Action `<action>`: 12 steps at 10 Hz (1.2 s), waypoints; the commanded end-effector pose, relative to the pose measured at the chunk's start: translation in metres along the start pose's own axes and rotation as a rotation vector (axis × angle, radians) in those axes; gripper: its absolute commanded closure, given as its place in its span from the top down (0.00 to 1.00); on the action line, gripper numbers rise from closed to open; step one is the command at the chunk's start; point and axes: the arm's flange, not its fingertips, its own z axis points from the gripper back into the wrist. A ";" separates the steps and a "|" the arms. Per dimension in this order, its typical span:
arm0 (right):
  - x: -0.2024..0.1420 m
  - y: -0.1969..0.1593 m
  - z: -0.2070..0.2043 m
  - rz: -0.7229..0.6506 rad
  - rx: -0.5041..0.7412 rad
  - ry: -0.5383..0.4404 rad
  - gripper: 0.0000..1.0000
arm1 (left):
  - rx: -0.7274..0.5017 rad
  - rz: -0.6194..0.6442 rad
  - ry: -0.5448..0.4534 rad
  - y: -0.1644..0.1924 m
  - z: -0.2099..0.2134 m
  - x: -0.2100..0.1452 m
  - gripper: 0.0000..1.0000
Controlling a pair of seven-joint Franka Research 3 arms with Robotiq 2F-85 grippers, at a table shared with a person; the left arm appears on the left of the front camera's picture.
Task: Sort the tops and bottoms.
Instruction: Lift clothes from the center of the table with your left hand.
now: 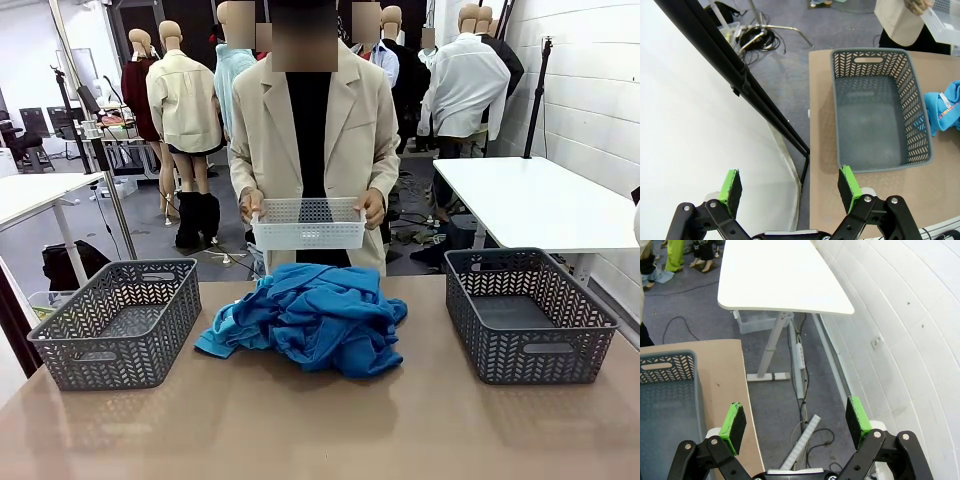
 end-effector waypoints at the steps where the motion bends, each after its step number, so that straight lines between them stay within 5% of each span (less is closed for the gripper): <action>1: 0.000 -0.002 0.002 0.010 -0.003 0.006 1.00 | -0.001 -0.004 -0.011 0.001 -0.002 0.002 1.00; 12: 0.000 -0.002 0.002 0.010 -0.003 0.006 1.00 | -0.001 -0.004 -0.011 0.001 -0.002 0.002 1.00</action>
